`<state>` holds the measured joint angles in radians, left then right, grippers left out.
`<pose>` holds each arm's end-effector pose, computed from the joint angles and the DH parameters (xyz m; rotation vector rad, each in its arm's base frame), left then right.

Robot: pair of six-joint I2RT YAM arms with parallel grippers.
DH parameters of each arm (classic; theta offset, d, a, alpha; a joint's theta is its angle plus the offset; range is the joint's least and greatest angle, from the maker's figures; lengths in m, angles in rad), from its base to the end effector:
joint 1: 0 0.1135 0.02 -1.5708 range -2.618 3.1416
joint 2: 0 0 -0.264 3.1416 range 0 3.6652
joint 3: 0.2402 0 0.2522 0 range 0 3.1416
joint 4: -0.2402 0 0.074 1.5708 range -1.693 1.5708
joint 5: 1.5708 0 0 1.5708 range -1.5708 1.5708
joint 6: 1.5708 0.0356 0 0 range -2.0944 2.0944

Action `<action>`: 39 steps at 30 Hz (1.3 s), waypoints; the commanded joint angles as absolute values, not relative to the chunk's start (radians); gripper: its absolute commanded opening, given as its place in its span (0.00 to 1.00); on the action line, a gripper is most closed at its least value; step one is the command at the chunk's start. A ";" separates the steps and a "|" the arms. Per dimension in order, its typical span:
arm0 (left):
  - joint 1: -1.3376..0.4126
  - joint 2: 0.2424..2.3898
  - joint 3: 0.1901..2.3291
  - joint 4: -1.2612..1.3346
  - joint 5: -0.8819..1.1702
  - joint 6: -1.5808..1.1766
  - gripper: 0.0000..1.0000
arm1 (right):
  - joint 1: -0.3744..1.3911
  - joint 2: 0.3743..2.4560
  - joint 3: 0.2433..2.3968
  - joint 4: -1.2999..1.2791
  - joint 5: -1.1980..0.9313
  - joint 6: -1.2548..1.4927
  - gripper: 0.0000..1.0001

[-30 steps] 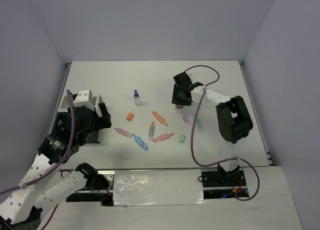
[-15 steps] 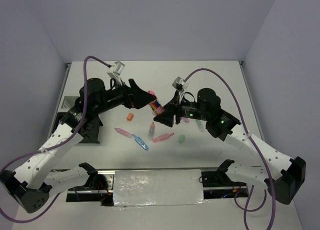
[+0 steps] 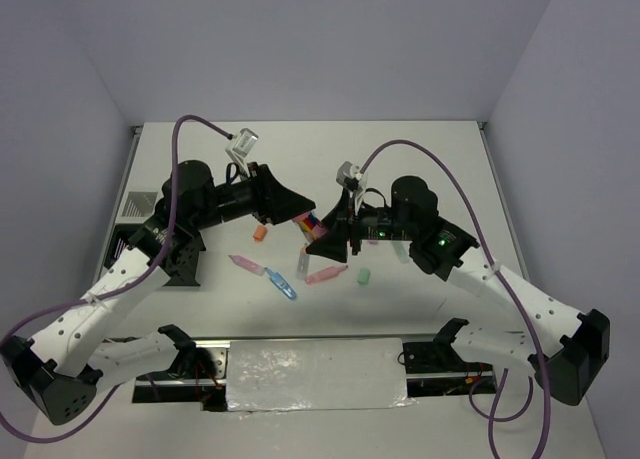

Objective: Sort the stationery into containers
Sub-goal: Place the stationery in the storage box.

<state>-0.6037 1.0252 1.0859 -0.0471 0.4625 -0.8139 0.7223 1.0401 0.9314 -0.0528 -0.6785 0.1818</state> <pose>0.1801 -0.1435 0.4154 0.2268 1.7458 -1.4360 0.1629 0.1733 0.3579 -0.9929 1.5776 1.2299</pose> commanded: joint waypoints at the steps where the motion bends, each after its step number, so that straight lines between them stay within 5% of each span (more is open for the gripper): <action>1: -0.612 1.012 1.092 0.003 0.526 -0.813 0.53 | 0.732 1.061 0.997 -0.027 -0.672 0.153 0.00; 5: -0.614 0.999 1.098 -0.078 0.499 -0.776 0.51 | 0.730 1.097 1.048 -0.055 -0.666 0.147 0.00; 8: -0.614 0.989 1.109 -0.132 0.465 -0.740 0.02 | 0.729 1.117 1.081 -0.074 -0.666 0.147 0.00; 10: -0.614 0.979 1.124 -0.187 0.414 -0.721 0.00 | 0.730 1.117 1.078 -0.069 -0.664 0.155 0.09; 13: -0.614 0.943 1.140 -0.245 0.293 -0.690 0.00 | 0.730 1.088 1.045 -0.038 -0.657 0.166 0.44; 14: -0.612 0.931 1.150 -0.274 0.250 -0.668 0.00 | 0.729 1.069 1.034 -0.034 -0.638 0.167 0.82; 15: -0.614 0.928 1.181 -0.334 0.176 -0.655 0.00 | 0.726 1.062 1.026 -0.035 -0.629 0.164 0.99; 18: -0.614 0.928 1.268 -0.444 0.014 -0.601 0.00 | 0.726 1.022 1.014 -0.125 -0.453 0.140 1.00; 25: -0.545 1.063 1.486 -0.871 -0.945 -0.609 0.00 | 0.699 0.826 0.858 -0.268 -0.118 0.196 1.00; 32: 0.059 1.265 1.463 -0.744 -0.773 -0.571 0.00 | 0.699 0.759 0.805 -0.288 -0.169 0.238 1.00; 39: 0.216 1.358 1.405 -0.628 -0.701 -0.615 0.00 | 0.701 0.704 0.723 -0.259 -0.238 0.255 1.00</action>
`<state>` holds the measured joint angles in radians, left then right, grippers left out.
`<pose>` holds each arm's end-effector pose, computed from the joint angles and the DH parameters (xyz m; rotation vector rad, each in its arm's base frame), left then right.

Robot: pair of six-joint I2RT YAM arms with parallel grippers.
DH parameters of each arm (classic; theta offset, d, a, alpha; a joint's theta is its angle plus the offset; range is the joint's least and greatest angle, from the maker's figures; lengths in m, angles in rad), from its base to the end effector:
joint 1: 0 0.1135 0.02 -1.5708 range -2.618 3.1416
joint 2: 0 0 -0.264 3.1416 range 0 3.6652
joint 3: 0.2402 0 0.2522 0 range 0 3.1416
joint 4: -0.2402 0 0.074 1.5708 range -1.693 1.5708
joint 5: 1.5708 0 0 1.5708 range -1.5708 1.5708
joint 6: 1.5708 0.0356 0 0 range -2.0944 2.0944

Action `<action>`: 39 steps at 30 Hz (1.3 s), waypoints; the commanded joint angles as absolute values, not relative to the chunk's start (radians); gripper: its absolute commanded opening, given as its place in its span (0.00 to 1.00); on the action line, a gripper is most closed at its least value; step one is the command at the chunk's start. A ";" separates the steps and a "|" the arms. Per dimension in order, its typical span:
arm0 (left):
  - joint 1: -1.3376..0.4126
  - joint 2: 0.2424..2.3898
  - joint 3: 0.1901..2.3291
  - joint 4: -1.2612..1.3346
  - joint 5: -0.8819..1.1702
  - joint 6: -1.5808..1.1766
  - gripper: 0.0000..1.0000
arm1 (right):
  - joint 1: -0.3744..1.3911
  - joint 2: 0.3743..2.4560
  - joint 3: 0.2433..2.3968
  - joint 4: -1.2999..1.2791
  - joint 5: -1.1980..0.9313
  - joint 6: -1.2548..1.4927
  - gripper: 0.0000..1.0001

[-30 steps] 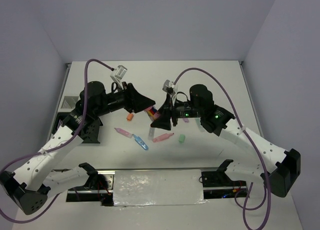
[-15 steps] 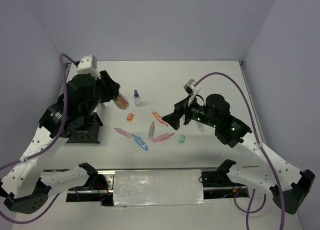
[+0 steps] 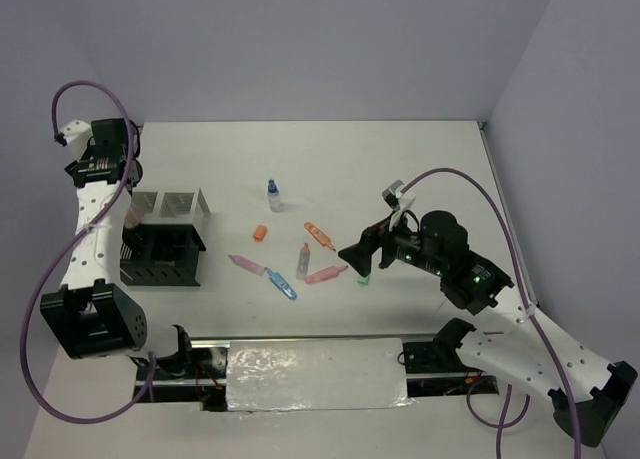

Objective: Sort the stationery into containers
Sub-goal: Place the stationery in the storage box.

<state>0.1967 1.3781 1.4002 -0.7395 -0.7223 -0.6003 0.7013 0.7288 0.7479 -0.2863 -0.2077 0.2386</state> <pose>0.2787 0.0795 0.3718 -1.1535 1.8054 0.5890 0.1265 0.1165 0.3252 -0.5863 1.8259 0.8382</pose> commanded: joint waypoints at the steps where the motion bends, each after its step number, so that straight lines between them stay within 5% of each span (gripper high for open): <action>1: 0.219 1.367 1.402 -0.621 -0.695 -0.624 0.00 | 0.701 0.700 0.716 -0.253 -0.248 0.256 1.00; 17: 0.244 1.443 1.390 -0.477 -0.595 -0.637 0.00 | 0.701 0.707 0.646 -0.175 -0.308 0.259 1.00; 22: 0.259 1.450 1.359 -0.431 -0.538 -0.646 0.08 | 0.701 0.716 0.653 -0.178 -0.325 0.247 1.00; 27: 0.267 1.463 1.353 -0.439 -0.555 -0.650 0.29 | 0.701 0.723 0.647 -0.167 -0.337 0.245 1.00; 34: 0.267 1.450 1.351 -0.453 -0.520 -0.646 0.99 | 0.701 0.726 0.647 -0.166 -0.345 0.242 1.00; 39: 0.221 1.427 1.370 -0.448 -0.442 -0.600 0.99 | 0.701 0.718 0.646 -0.164 -0.336 0.247 1.00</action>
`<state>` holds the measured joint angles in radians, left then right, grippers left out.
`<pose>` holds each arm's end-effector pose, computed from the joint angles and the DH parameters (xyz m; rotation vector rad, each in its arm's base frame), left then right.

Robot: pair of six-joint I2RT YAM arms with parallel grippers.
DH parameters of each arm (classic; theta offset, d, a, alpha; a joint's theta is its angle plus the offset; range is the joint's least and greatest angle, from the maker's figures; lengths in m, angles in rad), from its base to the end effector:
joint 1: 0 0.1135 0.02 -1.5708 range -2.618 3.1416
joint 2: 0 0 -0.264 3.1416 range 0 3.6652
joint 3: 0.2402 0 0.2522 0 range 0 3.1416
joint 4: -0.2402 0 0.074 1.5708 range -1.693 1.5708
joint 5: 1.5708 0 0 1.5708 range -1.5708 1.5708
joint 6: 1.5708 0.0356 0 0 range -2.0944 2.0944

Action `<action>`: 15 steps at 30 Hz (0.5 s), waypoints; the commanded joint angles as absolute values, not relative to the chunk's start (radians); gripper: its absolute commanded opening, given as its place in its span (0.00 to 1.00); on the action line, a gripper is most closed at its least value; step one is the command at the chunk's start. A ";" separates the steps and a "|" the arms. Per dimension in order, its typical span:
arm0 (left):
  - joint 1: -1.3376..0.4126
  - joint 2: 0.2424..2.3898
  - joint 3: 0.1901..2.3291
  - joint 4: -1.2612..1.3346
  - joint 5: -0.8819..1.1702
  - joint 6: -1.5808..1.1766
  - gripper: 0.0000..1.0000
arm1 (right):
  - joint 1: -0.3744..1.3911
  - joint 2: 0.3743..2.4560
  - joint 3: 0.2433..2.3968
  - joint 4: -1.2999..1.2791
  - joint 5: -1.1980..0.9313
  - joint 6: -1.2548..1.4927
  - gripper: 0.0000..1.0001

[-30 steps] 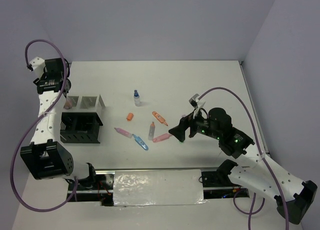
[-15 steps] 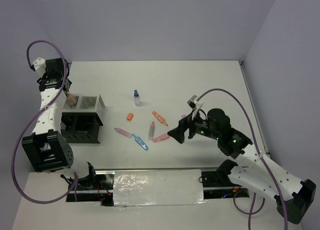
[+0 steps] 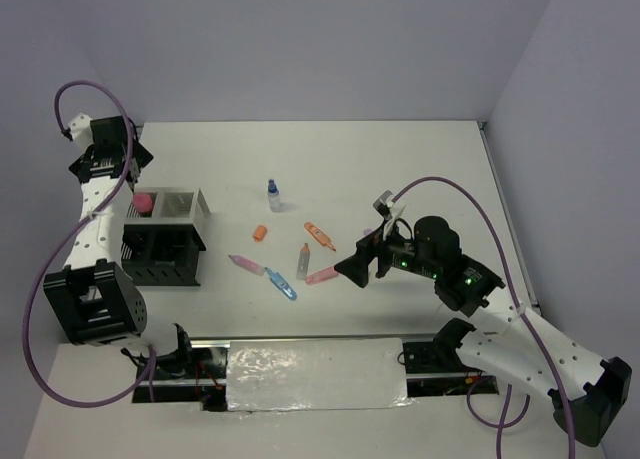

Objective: Sort the stationery into containers
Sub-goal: Place the stationery in the storage box, then pick up the stationery from the center of the board.

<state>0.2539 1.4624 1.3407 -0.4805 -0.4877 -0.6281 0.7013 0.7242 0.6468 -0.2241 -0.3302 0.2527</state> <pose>0.3140 0.0987 0.3460 -1.1405 1.7749 0.3067 0.1254 0.1210 0.2973 -0.6691 1.8539 0.9509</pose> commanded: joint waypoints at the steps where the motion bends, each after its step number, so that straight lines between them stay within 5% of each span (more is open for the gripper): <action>1: 0.200 1.428 1.387 -0.469 -0.465 -0.595 0.99 | 0.701 0.716 0.643 -0.166 -0.336 0.250 1.00; 8: -0.138 1.370 1.373 -0.359 -0.325 -0.482 0.99 | 0.701 0.698 0.632 -0.164 -0.336 0.273 1.00; 15: -0.408 1.609 1.440 -0.276 -0.274 -0.359 0.99 | 0.701 0.686 0.629 -0.193 -0.334 0.276 1.00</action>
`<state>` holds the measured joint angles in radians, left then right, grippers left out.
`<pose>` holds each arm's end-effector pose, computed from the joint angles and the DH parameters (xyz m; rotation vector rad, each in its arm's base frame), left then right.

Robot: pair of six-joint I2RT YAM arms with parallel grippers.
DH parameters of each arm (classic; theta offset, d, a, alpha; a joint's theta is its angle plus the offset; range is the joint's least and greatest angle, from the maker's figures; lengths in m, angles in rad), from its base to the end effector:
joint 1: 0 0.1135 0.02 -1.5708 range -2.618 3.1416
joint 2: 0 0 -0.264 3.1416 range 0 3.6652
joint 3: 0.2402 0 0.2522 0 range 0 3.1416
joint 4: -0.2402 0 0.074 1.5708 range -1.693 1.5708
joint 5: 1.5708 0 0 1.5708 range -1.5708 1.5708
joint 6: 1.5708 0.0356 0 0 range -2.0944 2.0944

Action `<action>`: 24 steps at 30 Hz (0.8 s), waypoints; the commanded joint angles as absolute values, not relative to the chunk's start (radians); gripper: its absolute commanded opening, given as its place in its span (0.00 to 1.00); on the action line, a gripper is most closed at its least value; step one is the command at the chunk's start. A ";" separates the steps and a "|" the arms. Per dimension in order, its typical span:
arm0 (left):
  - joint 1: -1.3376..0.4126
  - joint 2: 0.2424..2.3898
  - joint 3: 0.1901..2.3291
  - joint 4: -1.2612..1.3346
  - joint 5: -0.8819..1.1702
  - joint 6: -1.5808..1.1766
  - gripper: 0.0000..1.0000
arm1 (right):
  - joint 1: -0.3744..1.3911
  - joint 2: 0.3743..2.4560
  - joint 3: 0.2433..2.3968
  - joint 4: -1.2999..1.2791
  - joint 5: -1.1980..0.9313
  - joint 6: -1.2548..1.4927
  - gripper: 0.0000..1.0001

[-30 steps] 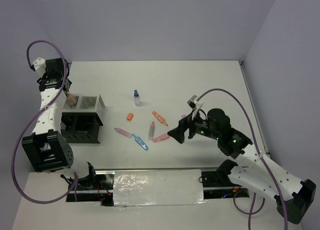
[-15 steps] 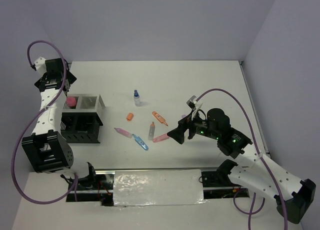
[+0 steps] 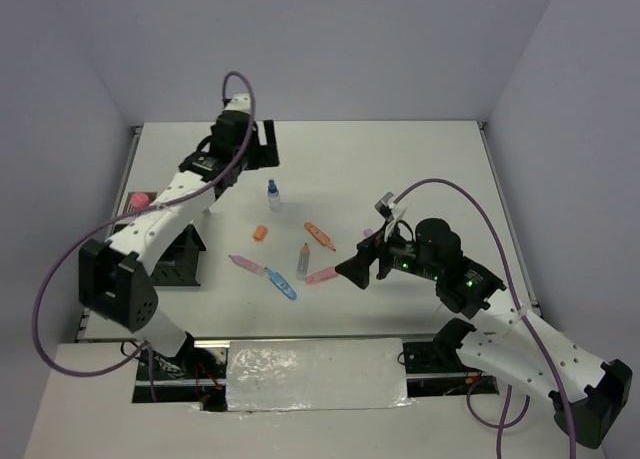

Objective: Sort the stationery into containers
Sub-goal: Pick up the stationery from the center of the board.

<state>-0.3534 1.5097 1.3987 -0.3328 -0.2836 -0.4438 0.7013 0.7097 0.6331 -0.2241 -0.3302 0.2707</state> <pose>0.3334 -0.1124 0.3631 -0.2699 1.9846 -0.2267 0.1235 0.1194 0.2947 -0.6533 1.8619 0.9626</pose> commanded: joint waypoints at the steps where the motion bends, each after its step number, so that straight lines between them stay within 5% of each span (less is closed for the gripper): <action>1: -0.420 1.629 1.445 -0.269 -0.285 -0.347 0.99 | 0.701 0.680 0.626 -0.193 -0.334 0.281 1.00; 10: -0.468 1.801 1.466 -0.256 -0.247 -0.373 0.99 | 0.699 0.713 0.623 -0.178 -0.362 0.279 1.00; 17: -0.466 1.827 1.427 -0.250 -0.322 -0.393 0.78 | 0.701 0.730 0.635 -0.183 -0.376 0.272 1.00; 24: -0.465 1.856 1.402 -0.247 -0.325 -0.405 0.78 | 0.701 0.739 0.635 -0.183 -0.368 0.271 1.00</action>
